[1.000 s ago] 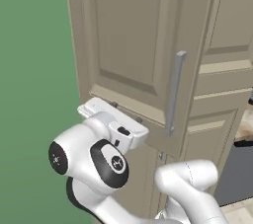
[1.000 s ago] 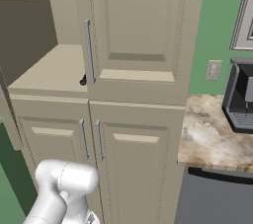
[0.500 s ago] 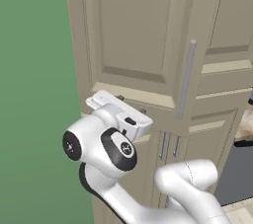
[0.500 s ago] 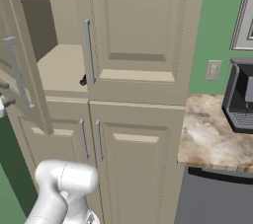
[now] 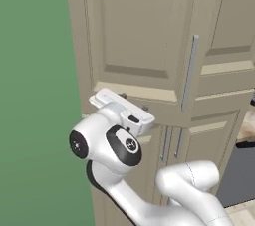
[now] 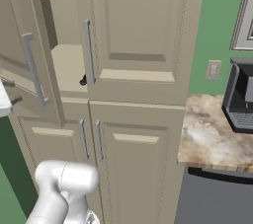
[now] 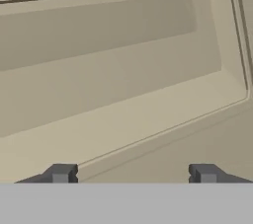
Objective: Pick up the dish brush and bar soap from the sink, and place them back in the cabinet, and close the cabinet doors.
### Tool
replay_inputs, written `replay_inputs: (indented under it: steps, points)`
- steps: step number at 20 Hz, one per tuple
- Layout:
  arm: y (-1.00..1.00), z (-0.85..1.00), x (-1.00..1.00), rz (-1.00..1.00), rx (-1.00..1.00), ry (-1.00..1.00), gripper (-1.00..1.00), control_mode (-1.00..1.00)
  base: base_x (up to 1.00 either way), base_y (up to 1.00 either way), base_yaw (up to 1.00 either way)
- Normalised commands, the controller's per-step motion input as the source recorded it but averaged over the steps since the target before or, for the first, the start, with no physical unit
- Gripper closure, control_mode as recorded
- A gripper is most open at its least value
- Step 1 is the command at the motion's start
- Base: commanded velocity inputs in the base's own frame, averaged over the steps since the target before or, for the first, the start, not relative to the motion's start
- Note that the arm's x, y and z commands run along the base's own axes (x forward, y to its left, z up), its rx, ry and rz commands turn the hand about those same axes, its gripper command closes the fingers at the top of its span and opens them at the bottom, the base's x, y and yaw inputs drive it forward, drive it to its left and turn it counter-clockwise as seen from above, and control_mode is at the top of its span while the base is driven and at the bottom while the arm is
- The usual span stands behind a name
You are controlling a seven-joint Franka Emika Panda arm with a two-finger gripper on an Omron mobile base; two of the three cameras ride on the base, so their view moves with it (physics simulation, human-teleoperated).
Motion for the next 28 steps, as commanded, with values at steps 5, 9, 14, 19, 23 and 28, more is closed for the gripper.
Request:
replay_inputs:
  steps: [5, 9, 14, 19, 23, 28]
  points:
    - [-0.23, 0.0, 0.42, 0.0, 0.0, -0.02, -1.0, -1.0, 0.0, 0.0, 0.0]
    - [-0.26, 0.0, 0.42, 0.02, 0.0, -0.01, -1.0, -1.0, 0.0, 0.0, 0.0]
    - [-0.35, 0.0, 0.28, 0.12, 0.0, 0.0, -1.0, -1.0, 0.0, 0.0, 0.0]
    - [-0.37, 0.0, 0.21, 0.15, 0.0, 0.0, -1.0, -1.0, 0.0, 0.0, 0.0]
    - [-0.34, 0.0, 0.14, 0.15, 0.0, 0.0, -1.0, -1.0, 0.0, 0.0, 0.0]
    - [-0.25, 0.0, 0.13, 0.14, 0.0, 0.0, -1.0, -1.0, 0.0, 0.0, 0.0]
